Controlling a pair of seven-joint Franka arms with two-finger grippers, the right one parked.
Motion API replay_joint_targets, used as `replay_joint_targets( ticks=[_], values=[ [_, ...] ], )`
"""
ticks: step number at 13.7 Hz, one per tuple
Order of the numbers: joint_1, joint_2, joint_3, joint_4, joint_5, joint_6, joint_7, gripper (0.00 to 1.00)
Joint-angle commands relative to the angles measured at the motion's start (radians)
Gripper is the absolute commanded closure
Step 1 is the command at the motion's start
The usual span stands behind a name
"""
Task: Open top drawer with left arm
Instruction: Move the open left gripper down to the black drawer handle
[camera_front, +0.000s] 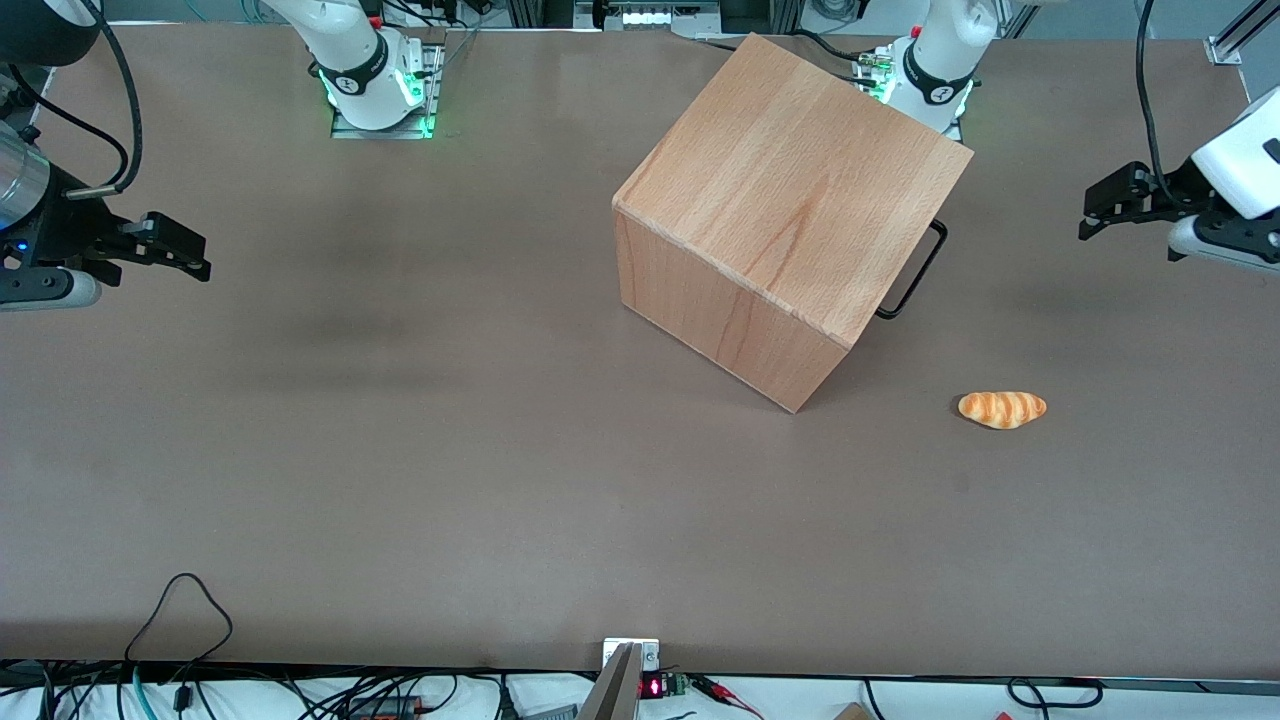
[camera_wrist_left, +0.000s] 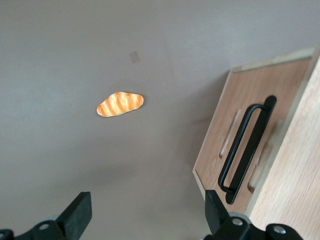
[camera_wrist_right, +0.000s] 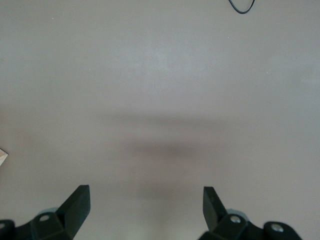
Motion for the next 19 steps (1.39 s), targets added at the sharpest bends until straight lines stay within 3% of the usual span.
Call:
replay_joint_targets(
  ticks=[1,8,19],
  values=[
    [-0.006,-0.015,-0.019,-0.051,-0.015,0.012,0.118,0.0],
    [-0.007,0.003,-0.058,-0.16,-0.125,0.085,0.129,0.0],
    [-0.009,0.057,-0.061,-0.301,-0.211,0.257,0.264,0.0]
  ],
)
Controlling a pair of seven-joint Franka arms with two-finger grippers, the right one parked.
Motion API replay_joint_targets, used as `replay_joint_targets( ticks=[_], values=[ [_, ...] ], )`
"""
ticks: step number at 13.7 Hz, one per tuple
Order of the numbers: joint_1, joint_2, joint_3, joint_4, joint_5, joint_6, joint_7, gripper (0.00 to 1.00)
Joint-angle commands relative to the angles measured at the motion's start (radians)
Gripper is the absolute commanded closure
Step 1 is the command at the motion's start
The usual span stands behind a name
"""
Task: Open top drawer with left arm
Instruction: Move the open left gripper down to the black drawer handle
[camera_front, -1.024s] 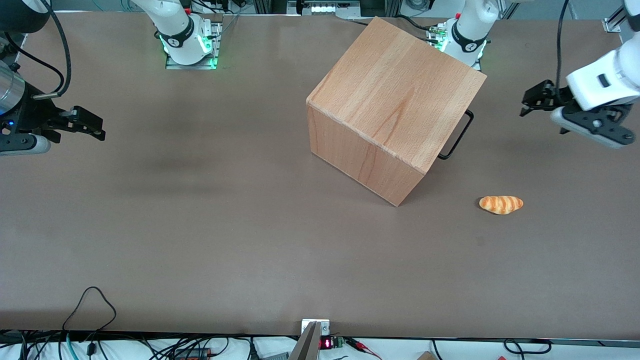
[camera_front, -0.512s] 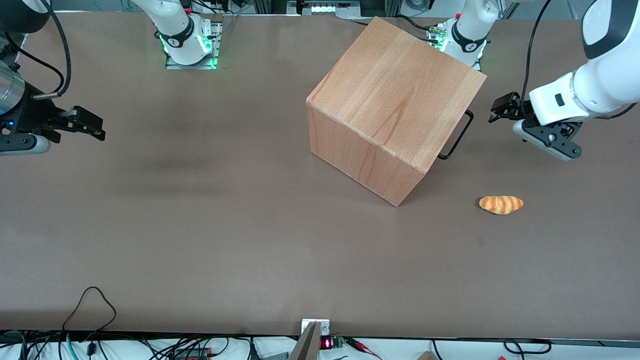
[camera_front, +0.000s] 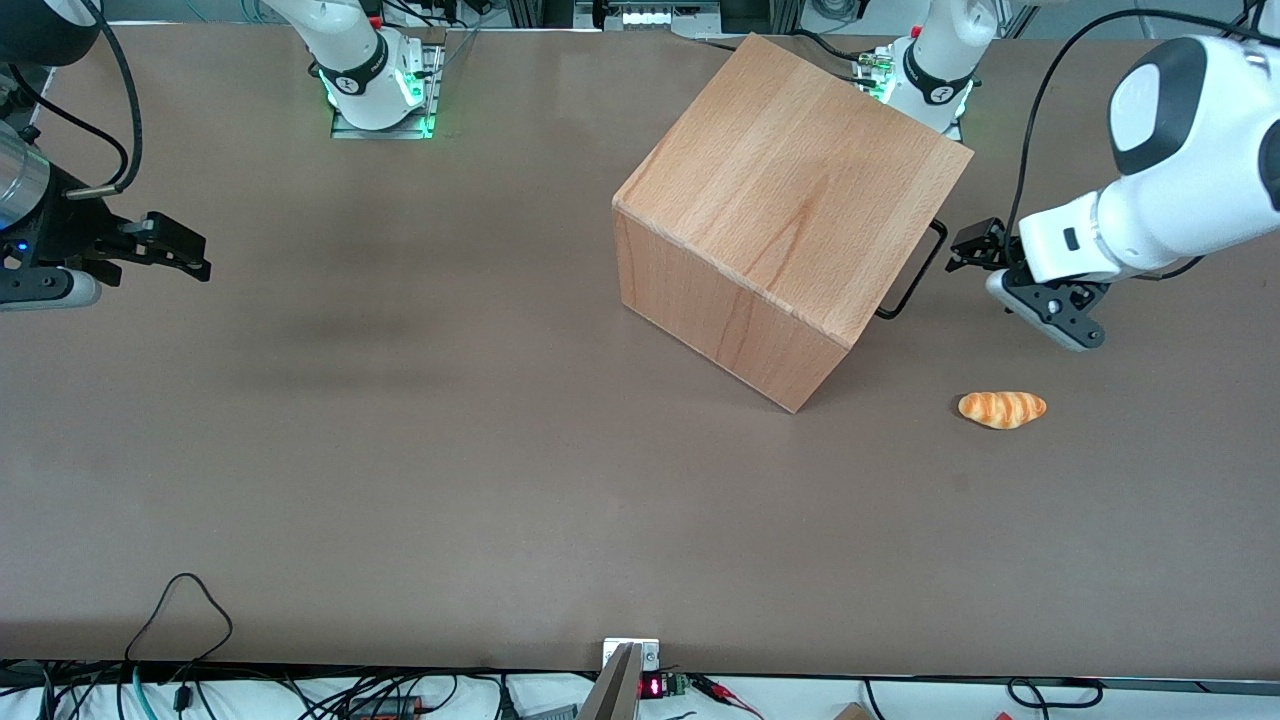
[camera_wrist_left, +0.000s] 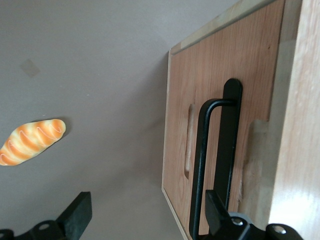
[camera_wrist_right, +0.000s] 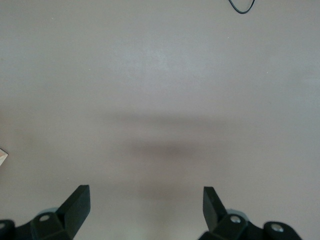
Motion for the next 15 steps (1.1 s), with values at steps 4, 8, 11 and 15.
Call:
replay_joint_targets(
  ticks=[4,8,11,15],
  values=[
    [-0.006,0.008,-0.005,-0.048,-0.033,0.016,0.039,0.0],
    [-0.008,0.024,-0.013,-0.06,-0.052,0.023,0.041,0.0],
    [-0.008,0.031,-0.023,-0.077,-0.068,0.039,0.062,0.0],
    [-0.008,0.06,-0.023,-0.098,-0.088,0.1,0.128,0.0]
  ],
)
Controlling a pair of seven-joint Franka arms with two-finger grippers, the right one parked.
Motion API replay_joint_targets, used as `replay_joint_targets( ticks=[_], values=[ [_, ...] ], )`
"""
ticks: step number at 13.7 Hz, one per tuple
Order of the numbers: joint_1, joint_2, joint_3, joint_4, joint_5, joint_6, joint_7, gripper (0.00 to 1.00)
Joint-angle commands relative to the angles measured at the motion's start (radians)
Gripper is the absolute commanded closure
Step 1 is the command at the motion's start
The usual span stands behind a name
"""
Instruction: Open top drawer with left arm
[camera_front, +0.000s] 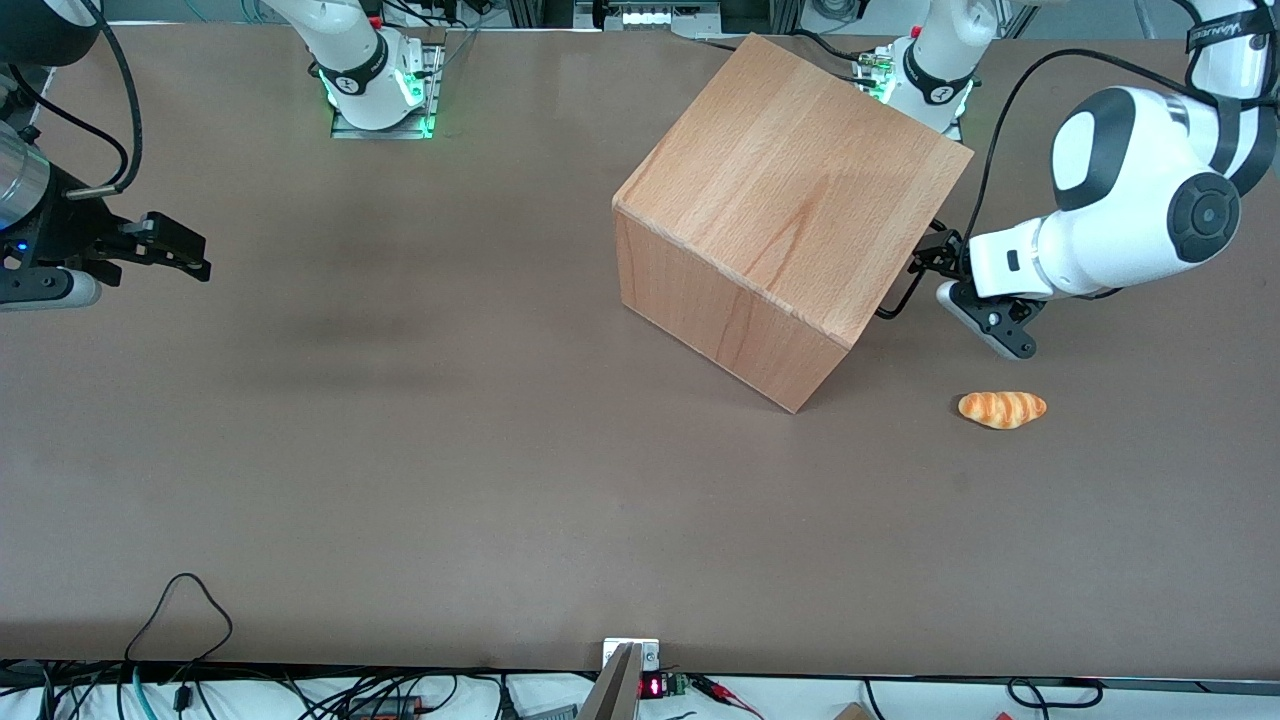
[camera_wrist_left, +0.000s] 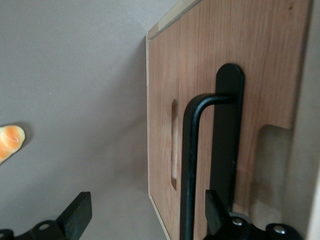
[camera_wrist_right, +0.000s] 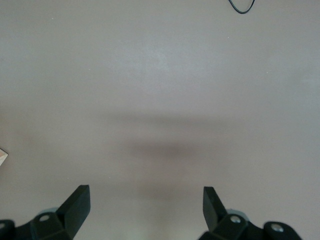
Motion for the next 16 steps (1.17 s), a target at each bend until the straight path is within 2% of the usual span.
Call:
replay_joint_targets(
  ticks=[1,6,9,12,16],
  values=[
    [-0.002,0.018,0.004,-0.017,-0.03,0.046,0.058,0.0],
    [0.013,0.065,0.017,-0.011,-0.021,0.14,0.066,0.0],
    [0.022,0.095,0.071,-0.006,-0.019,0.207,0.097,0.0],
    [0.027,0.139,0.163,-0.003,-0.021,0.322,0.27,0.0],
    [0.057,0.173,0.215,0.023,-0.017,0.382,0.289,0.0]
  ],
)
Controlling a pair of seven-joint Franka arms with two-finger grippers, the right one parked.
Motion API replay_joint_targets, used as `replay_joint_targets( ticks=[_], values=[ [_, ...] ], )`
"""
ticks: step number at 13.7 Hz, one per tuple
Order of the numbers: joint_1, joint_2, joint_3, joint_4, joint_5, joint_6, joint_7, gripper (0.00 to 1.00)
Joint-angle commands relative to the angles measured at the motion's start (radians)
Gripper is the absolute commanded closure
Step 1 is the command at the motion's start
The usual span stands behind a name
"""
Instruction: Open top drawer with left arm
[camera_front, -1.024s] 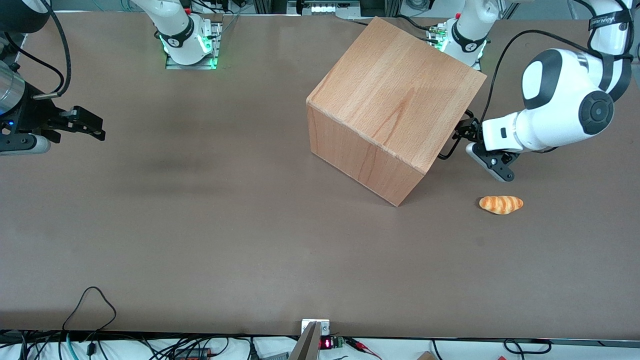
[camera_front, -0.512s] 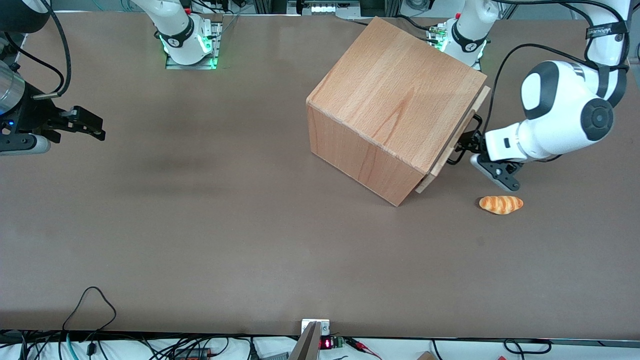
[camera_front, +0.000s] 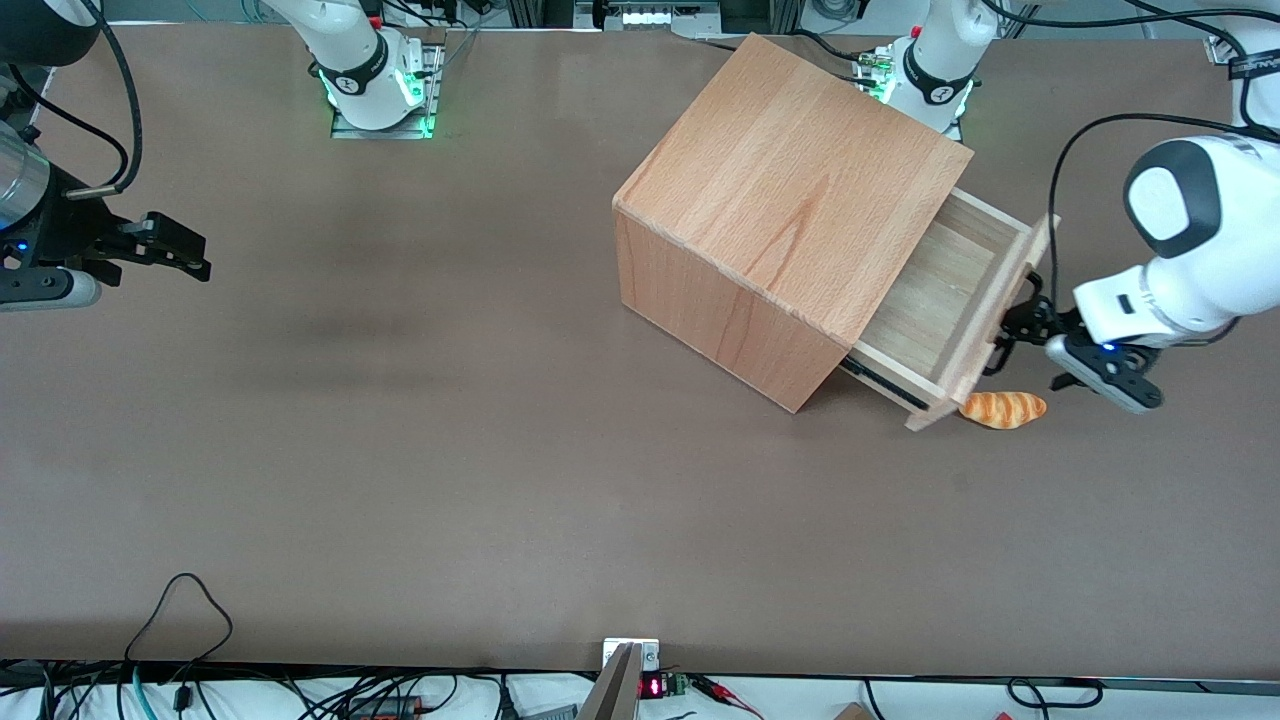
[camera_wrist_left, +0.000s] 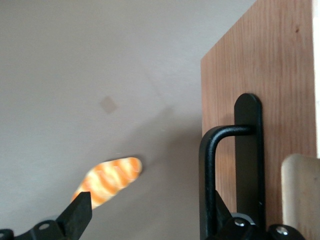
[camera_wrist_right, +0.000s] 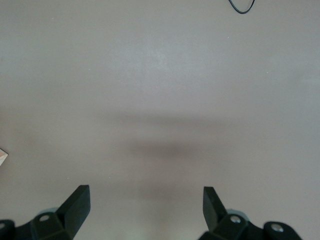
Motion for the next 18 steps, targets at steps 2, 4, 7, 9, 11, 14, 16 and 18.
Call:
replay_joint_targets(
  ticks=[2,4,7,9,11,14,16,18],
  values=[
    [0.015,0.108,0.062,0.03,0.041,0.081,0.055,0.0],
    [0.015,0.109,0.069,0.068,0.041,0.079,0.05,0.0],
    [0.013,0.077,0.072,0.146,0.043,0.007,0.038,0.0],
    [0.013,0.053,0.075,0.206,0.047,-0.098,-0.035,0.0],
    [0.01,0.019,0.072,0.264,0.139,-0.21,-0.167,0.0],
    [0.001,-0.042,0.066,0.33,0.187,-0.4,-0.302,0.0],
    [-0.01,-0.085,0.055,0.358,0.234,-0.499,-0.41,0.0],
    [-0.016,-0.133,0.018,0.387,0.274,-0.605,-0.551,0.0]
  ],
)
